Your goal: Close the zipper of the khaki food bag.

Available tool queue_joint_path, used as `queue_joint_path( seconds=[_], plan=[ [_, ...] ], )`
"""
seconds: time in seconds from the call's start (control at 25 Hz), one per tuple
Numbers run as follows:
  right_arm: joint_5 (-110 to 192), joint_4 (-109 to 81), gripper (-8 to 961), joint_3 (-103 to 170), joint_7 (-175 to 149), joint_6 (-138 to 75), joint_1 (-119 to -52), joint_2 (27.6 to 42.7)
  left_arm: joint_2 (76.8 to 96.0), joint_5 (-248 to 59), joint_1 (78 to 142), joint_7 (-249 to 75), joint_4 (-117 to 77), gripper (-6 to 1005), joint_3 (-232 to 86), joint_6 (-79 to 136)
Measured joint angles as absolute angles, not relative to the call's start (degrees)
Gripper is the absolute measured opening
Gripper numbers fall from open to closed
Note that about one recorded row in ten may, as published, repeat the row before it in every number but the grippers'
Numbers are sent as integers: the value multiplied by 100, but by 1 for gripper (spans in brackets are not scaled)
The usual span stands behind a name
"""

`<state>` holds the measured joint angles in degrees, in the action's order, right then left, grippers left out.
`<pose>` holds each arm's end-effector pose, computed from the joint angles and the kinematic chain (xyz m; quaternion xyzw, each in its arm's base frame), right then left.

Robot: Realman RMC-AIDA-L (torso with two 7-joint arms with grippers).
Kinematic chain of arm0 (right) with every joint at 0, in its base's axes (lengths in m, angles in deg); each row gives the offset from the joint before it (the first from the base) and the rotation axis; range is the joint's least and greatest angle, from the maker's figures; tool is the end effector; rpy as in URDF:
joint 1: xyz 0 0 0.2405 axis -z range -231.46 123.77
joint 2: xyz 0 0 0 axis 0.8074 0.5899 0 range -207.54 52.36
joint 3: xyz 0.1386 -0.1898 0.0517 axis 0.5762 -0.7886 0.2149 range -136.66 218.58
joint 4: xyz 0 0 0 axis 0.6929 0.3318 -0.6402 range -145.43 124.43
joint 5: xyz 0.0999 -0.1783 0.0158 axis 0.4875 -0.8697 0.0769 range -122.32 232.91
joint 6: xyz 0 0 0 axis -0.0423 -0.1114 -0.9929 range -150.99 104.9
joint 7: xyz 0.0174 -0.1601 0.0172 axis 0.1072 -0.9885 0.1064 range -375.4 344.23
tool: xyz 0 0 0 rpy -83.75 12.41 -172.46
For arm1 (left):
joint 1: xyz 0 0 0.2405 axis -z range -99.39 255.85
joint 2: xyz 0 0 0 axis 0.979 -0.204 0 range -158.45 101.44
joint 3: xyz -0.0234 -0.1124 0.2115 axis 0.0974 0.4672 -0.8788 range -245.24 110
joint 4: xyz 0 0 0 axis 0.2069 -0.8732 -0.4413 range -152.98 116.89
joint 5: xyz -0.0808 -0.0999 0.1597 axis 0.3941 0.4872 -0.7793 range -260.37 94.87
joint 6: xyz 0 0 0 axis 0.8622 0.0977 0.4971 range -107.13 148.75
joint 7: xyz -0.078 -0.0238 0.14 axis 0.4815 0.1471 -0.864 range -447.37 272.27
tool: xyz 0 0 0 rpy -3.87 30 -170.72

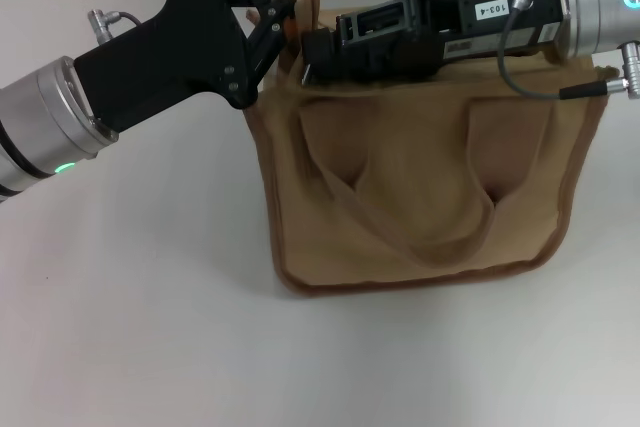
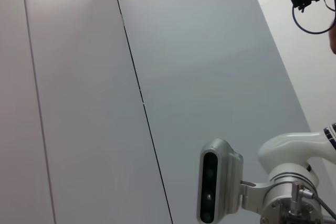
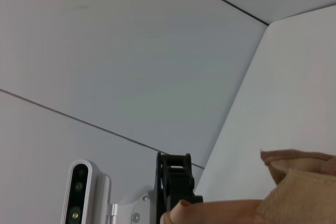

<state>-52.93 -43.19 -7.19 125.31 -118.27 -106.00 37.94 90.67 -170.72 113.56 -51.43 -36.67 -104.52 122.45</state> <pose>0.1013 0.3700 -0.0106 0.8175 -0.5128 -0.2220 0.1394 -0.1735 0.3228 0.0035 -0.8447 0.0689 -0.4711 0.2446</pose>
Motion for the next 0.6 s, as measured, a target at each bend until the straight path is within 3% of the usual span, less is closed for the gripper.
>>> queue_joint_path(
  seconds=[0.08, 0.6],
  plan=[
    [-5293, -4319, 470, -701, 12533, -11804, -10596, 3804, 9067, -17072, 11360, -5143, -3667, 60, -10494, 12248],
    [-5312, -4377, 405, -720, 12491, -11728, -10585, 3904, 9068, -16957, 11374, -5143, -3609, 63, -10494, 12254]
  ],
)
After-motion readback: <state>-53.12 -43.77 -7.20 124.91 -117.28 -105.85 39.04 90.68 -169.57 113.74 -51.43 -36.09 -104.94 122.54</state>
